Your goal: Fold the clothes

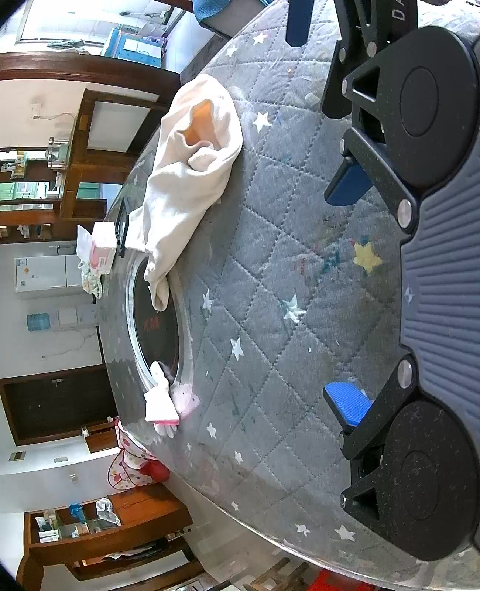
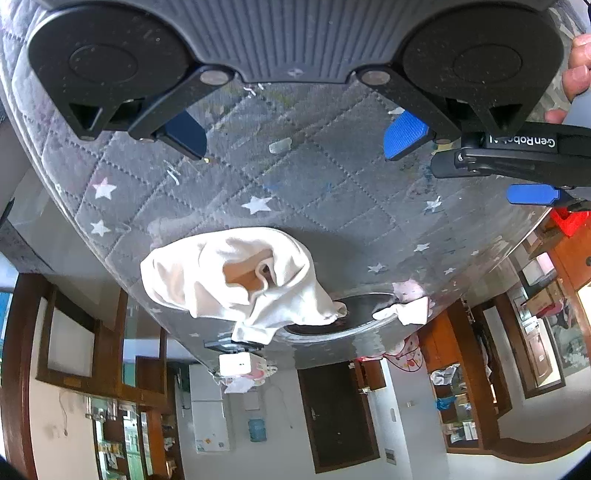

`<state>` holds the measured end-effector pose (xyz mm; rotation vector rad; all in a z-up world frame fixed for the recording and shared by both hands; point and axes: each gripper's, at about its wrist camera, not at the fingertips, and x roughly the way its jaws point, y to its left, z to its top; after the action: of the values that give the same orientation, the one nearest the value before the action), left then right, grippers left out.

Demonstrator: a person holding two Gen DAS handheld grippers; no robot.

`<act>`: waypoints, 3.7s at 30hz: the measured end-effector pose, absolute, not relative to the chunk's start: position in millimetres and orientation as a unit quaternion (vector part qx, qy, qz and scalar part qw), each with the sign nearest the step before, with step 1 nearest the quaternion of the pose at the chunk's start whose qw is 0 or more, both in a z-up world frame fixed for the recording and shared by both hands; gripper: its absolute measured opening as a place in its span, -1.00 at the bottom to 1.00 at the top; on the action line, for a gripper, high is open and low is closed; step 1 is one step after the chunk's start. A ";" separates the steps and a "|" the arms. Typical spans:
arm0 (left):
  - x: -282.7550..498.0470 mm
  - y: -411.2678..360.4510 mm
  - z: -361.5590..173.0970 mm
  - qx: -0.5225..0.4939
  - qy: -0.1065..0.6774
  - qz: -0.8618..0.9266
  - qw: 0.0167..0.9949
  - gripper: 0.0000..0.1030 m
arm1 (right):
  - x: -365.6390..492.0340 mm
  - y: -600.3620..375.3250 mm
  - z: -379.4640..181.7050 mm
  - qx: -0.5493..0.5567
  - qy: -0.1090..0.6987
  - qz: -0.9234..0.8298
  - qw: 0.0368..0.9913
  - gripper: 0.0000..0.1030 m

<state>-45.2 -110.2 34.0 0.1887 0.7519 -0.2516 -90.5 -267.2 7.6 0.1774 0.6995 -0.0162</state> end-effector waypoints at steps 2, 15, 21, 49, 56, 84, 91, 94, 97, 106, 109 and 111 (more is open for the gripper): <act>-45.1 -110.8 33.6 0.091 0.367 -0.123 0.917 1.00 | -91.1 -268.4 7.1 0.092 0.342 -0.009 0.935 1.00; -47.4 -119.0 31.6 0.100 0.371 -0.121 0.915 1.00 | -93.1 -271.4 5.5 0.101 0.344 -0.023 0.933 1.00; -47.6 -120.8 31.3 0.102 0.374 -0.117 0.914 1.00 | -94.6 -274.2 5.9 0.104 0.342 -0.026 0.934 1.00; -42.7 -134.0 28.8 0.116 0.386 -0.119 0.907 1.00 | -92.2 -279.8 5.5 0.114 0.341 -0.022 0.933 1.00; -38.4 -137.6 29.4 0.121 0.387 -0.121 0.906 1.00 | -89.1 -283.4 4.2 0.119 0.345 -0.023 0.931 1.00; -12.5 -152.1 30.5 0.131 0.397 -0.128 0.899 1.00 | -67.5 -296.4 6.0 0.109 0.348 -0.020 0.931 1.00; -2.2 -153.8 31.5 0.129 0.402 -0.132 0.897 1.00 | -57.9 -306.9 13.0 0.108 0.342 -0.015 0.934 1.00; 4.0 -155.2 34.8 0.128 0.399 -0.131 0.898 1.00 | -51.1 -313.5 18.2 0.111 0.337 -0.009 0.935 1.00; 11.6 -156.9 39.4 0.128 0.391 -0.127 0.903 1.00 | -43.9 -317.3 23.3 0.108 0.331 -0.006 0.937 0.99; 37.9 -157.8 52.0 0.117 0.374 -0.116 0.913 1.00 | -8.2 -330.0 44.1 0.107 0.309 0.019 0.945 0.68; 46.0 -154.3 54.7 0.115 0.370 -0.108 0.915 1.00 | 9.2 -332.0 50.5 0.103 0.307 0.036 0.946 0.62; 51.4 -150.8 55.7 0.112 0.369 -0.102 0.917 1.00 | 20.5 -331.7 51.4 0.102 0.310 0.050 0.944 0.53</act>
<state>51.4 -150.8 55.7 0.2309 0.7600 -0.2108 20.5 -331.7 51.4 0.2075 0.6309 0.1025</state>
